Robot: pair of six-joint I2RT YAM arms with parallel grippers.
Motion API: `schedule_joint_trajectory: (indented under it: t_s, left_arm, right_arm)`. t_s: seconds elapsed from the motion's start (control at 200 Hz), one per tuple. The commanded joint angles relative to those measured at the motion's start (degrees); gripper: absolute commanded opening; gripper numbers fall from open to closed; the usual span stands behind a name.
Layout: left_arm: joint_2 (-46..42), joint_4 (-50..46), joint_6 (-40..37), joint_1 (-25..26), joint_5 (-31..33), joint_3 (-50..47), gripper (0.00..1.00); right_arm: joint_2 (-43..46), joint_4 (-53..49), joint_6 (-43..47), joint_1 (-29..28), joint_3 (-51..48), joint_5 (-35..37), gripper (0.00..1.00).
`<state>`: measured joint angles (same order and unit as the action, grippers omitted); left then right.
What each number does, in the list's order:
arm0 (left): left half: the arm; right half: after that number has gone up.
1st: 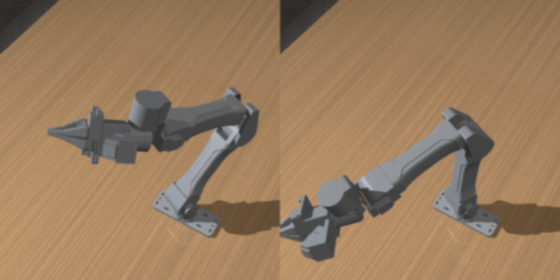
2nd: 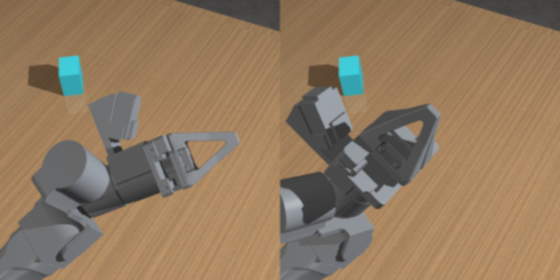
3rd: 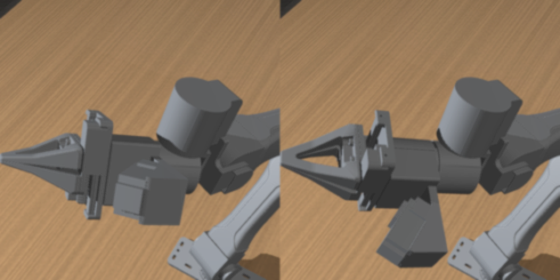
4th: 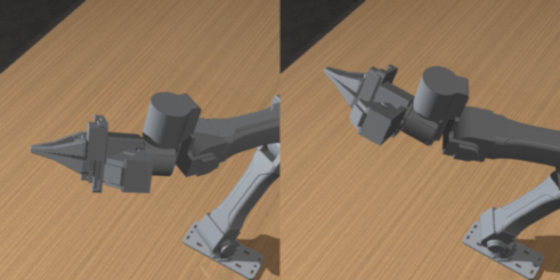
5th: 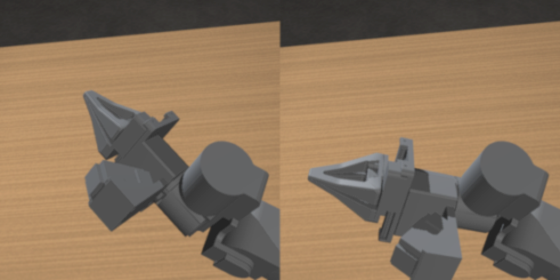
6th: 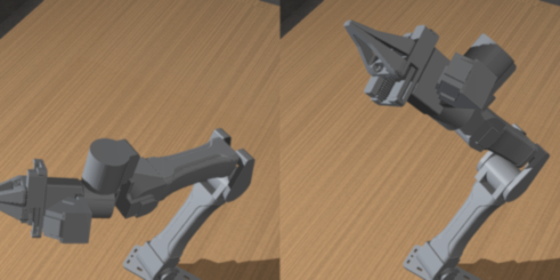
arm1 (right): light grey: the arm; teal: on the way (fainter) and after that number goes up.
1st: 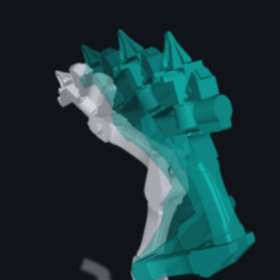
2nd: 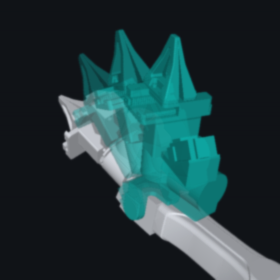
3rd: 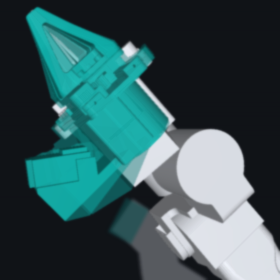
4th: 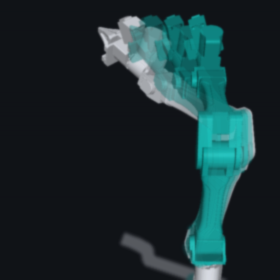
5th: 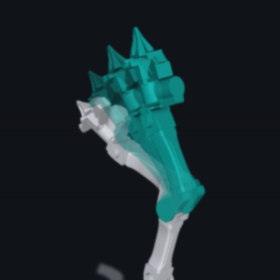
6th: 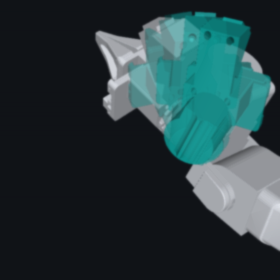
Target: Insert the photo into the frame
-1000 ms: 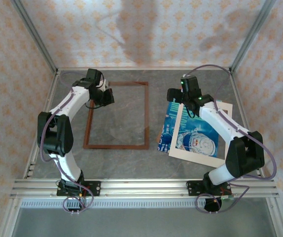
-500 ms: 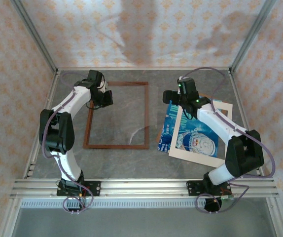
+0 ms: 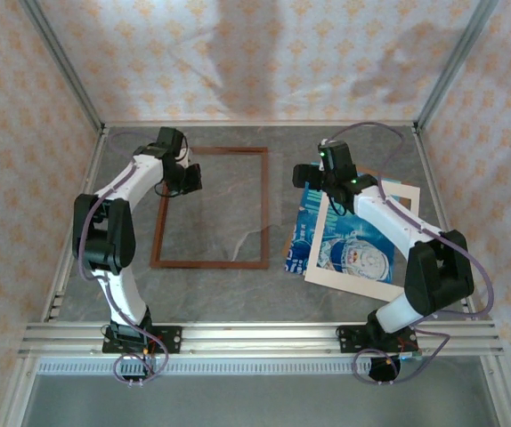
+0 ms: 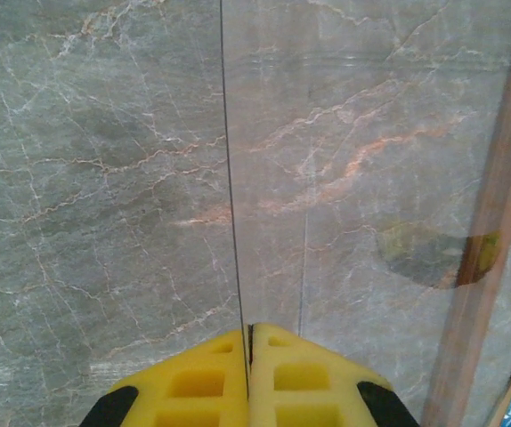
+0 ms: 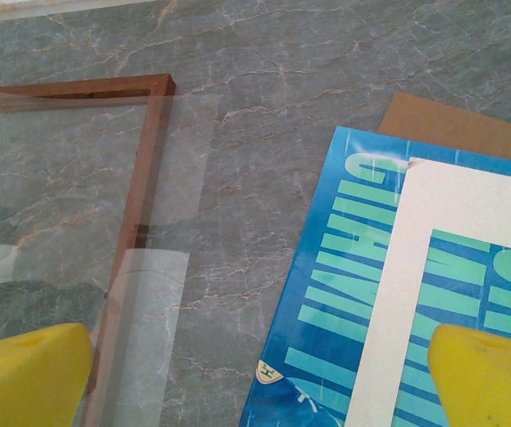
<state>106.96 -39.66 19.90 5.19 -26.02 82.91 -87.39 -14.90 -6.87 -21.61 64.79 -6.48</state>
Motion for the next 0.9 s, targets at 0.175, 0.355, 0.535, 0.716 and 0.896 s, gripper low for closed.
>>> schedule_joint_trajectory:
  t_s: [0.175, 0.355, 0.535, 0.716, 0.896]
  left_arm:
    - [1.98, -2.18, -3.26, -0.54, 3.29, 2.41, 0.00]
    - [2.11, -1.39, -3.25, -0.81, 3.16, 2.51, 0.00]
    - [1.86, 0.51, -2.25, -0.84, 1.81, 1.69, 0.00]
    - [0.51, 3.27, -1.35, -1.14, 0.24, -0.06, 0.00]
    - [-1.04, 3.94, -1.97, -1.15, -0.91, -1.07, 0.00]
  right_arm:
    - [-0.82, -0.21, -0.13, -0.32, 0.42, 1.11, 0.97]
    - [-0.80, -0.34, -0.03, -0.30, 0.42, 1.25, 0.97]
    - [-0.94, -0.44, 0.03, -0.29, 0.46, 1.41, 0.97]
    - [-1.12, -0.81, 0.19, -0.35, 0.42, 1.69, 0.97]
    - [-1.53, -1.10, 0.32, -0.30, 0.59, 1.83, 0.97]
